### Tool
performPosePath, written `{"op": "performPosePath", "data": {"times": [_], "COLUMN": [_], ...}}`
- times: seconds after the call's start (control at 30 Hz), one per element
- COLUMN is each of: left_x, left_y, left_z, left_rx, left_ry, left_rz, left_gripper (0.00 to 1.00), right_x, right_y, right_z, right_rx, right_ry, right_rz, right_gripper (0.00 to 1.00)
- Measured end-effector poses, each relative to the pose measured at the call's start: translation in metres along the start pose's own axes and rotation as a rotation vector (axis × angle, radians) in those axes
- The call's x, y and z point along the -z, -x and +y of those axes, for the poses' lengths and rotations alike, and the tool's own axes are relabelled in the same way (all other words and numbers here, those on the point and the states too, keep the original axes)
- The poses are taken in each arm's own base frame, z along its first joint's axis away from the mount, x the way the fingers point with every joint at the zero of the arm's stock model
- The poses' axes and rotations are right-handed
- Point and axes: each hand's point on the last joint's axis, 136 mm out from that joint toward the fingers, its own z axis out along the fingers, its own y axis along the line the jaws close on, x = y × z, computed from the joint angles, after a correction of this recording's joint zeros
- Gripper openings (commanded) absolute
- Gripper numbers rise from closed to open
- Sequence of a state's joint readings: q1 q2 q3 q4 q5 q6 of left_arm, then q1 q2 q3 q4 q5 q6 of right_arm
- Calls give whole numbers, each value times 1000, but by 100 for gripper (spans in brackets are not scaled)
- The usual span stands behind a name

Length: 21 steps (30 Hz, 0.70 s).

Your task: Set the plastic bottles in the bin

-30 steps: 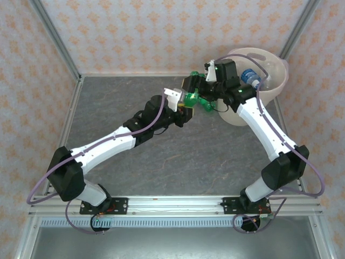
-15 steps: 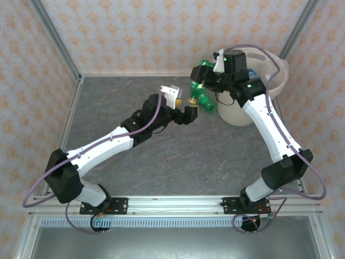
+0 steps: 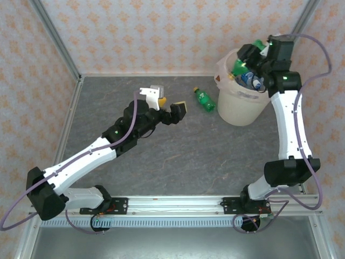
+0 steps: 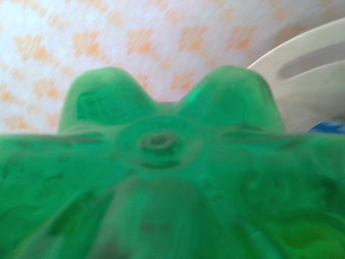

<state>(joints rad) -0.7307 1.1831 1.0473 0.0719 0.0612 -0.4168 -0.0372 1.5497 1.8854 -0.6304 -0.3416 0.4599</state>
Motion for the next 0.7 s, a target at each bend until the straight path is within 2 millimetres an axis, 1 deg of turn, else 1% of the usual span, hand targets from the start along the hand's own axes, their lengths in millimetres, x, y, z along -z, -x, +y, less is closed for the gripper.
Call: {"op": "performPosePath", "data": {"times": [0.1, 0.17, 0.23, 0.3, 0.33, 0.4, 0.47, 0.5, 0.57, 0.7], "left_x": [10, 15, 19, 22, 24, 27, 30, 31, 33, 36], "left_y": [3, 5, 6, 8, 8, 8, 9, 9, 11, 10], "left_z": [3, 4, 5, 6, 7, 9, 10, 10, 12, 15], "left_rx": [7, 8, 9, 10, 10, 10, 9, 10, 10, 9], "left_ry": [9, 10, 14, 20, 25, 30, 35, 38, 47, 57], "left_rz": [-21, -31, -37, -45, -48, -48, -51, -54, -62, -61], "left_gripper": [99, 99, 99, 99, 99, 99, 99, 99, 99, 99], "right_x": [-3, -10, -23, -41, -51, -69, -84, -89, -96, -91], "right_y": [15, 22, 25, 24, 22, 17, 14, 13, 14, 22], "right_z": [-18, -29, -39, -50, -54, -62, -69, -70, -72, -66], "right_rx": [-36, -69, -107, -145, -162, -191, -217, -225, -237, -240], "right_ry": [-51, -69, -85, -102, -110, -125, -138, -143, -149, -144], "right_rz": [-47, -64, -66, -54, -46, -23, -6, -1, 3, -13], "right_gripper": [57, 57, 57, 57, 59, 65, 73, 79, 100, 100]}}
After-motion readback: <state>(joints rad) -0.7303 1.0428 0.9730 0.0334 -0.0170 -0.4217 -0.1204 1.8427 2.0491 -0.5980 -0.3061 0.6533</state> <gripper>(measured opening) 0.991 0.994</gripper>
